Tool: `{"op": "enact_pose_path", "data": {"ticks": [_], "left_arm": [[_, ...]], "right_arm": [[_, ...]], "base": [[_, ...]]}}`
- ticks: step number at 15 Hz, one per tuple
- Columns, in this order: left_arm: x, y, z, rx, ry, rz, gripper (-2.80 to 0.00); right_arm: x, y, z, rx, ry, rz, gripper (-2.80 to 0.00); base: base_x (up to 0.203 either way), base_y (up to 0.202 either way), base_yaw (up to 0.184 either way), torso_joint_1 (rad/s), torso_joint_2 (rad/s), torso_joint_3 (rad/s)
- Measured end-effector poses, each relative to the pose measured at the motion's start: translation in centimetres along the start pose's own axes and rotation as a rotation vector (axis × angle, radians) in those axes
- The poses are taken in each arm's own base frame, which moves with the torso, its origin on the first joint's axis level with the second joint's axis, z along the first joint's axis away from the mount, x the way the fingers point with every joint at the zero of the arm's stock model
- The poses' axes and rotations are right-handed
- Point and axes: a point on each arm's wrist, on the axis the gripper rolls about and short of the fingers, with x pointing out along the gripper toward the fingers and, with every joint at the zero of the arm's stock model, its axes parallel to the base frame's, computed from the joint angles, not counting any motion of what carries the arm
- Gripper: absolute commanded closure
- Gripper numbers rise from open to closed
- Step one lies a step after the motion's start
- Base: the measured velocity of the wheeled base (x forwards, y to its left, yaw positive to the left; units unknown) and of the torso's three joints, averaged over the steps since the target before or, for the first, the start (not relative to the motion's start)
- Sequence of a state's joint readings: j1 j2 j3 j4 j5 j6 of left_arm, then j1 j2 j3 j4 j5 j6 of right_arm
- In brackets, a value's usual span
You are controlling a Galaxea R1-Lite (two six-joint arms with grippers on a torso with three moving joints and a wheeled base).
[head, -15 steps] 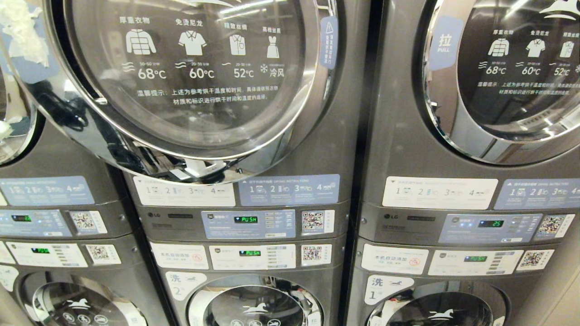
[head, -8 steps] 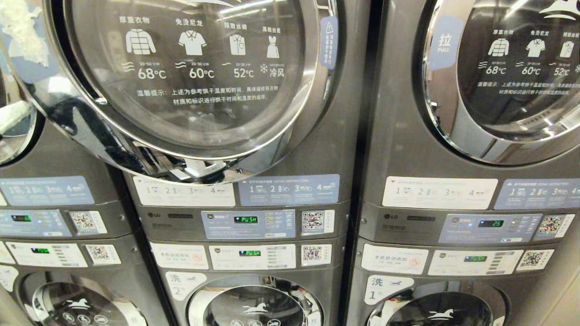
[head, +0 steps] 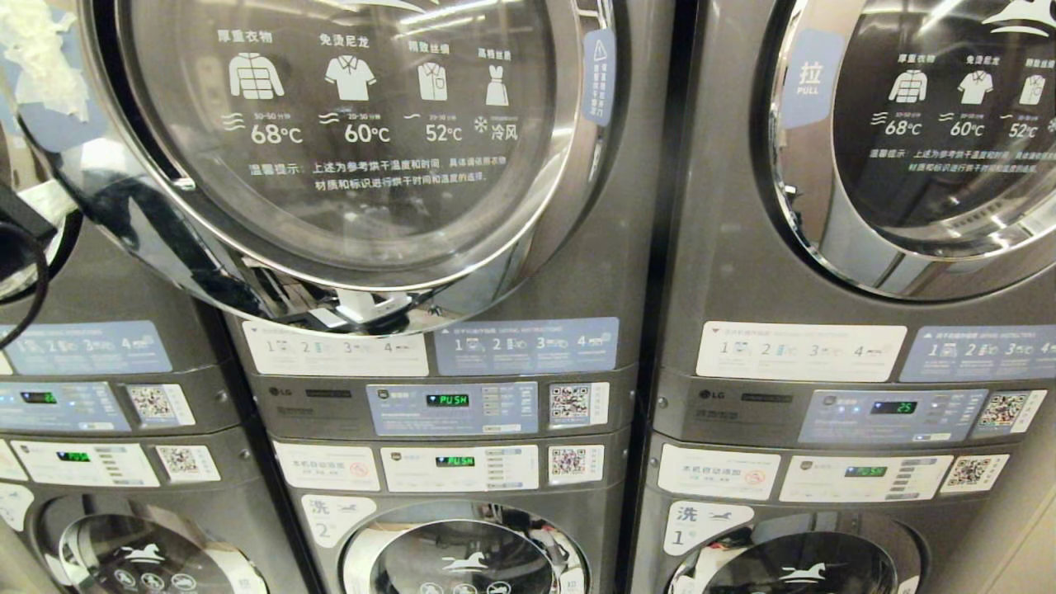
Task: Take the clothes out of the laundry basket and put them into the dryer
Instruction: Open the dryer
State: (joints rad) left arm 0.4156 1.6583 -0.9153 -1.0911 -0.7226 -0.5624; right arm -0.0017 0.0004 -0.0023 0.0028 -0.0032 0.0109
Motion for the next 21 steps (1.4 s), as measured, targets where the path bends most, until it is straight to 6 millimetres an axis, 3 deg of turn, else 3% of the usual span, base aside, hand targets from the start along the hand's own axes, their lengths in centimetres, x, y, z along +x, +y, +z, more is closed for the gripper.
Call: {"op": "enact_pose_path", "data": {"ticks": [4,8,21], "left_arm": [[-0.1,-0.8,-0.2,-0.003,0.006,-0.015,0.0],[-1.8,-2.7,-0.3,-0.005,0.009,-0.02,0.0],[-7.8,-12.2,-1.0,0.026,0.018,-0.188,0.0]], "right_arm": [[0.0,0.0,0.0,0.0,0.0,0.0,0.0],[0.0,0.0,0.0,0.0,0.0,0.0,0.0],[0.0,0.0,0.0,0.002,0.0,0.0,0.0]], "base": [[0.0,0.0,0.0,0.0,0.0,0.0],[0.0,0.0,0.0,0.0,0.0,0.0],[0.0,0.0,0.0,0.0,0.0,0.0]]}}
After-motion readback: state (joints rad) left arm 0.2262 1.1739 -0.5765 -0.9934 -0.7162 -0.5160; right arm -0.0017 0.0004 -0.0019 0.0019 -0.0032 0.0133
